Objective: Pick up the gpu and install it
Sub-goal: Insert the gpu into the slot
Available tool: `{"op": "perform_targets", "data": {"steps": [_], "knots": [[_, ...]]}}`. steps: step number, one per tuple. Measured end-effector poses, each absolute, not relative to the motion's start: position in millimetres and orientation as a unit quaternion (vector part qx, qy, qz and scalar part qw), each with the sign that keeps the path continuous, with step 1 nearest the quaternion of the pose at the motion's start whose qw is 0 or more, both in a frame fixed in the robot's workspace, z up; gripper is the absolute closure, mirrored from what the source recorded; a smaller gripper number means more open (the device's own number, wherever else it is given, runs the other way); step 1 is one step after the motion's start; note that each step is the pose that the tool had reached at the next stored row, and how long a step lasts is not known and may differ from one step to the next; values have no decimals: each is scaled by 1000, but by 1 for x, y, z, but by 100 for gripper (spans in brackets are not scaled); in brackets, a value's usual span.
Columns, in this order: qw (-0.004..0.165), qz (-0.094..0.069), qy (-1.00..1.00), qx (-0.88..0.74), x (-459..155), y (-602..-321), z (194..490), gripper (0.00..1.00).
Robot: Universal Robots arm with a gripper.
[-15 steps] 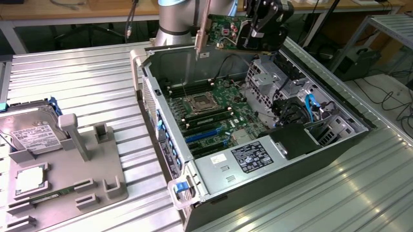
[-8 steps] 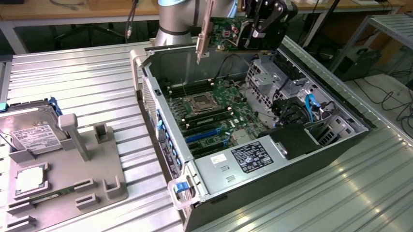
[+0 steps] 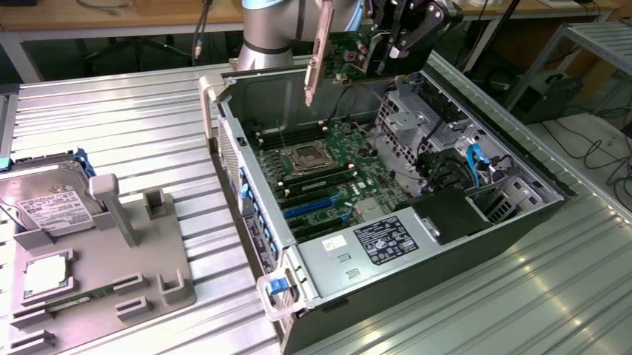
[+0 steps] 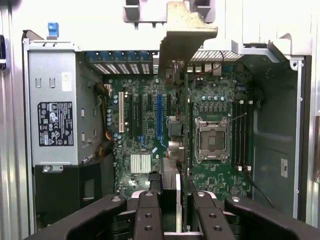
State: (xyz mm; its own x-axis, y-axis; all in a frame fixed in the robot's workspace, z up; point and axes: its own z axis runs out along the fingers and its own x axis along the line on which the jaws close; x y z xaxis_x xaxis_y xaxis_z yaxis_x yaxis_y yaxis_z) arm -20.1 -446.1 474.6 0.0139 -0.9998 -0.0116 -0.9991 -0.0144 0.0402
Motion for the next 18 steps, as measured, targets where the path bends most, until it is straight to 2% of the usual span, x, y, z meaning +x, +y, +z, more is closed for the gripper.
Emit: {"op": "perform_targets", "data": {"steps": [18], "knots": [[12,-17,-616,787,-20,-446,475,72]]}}
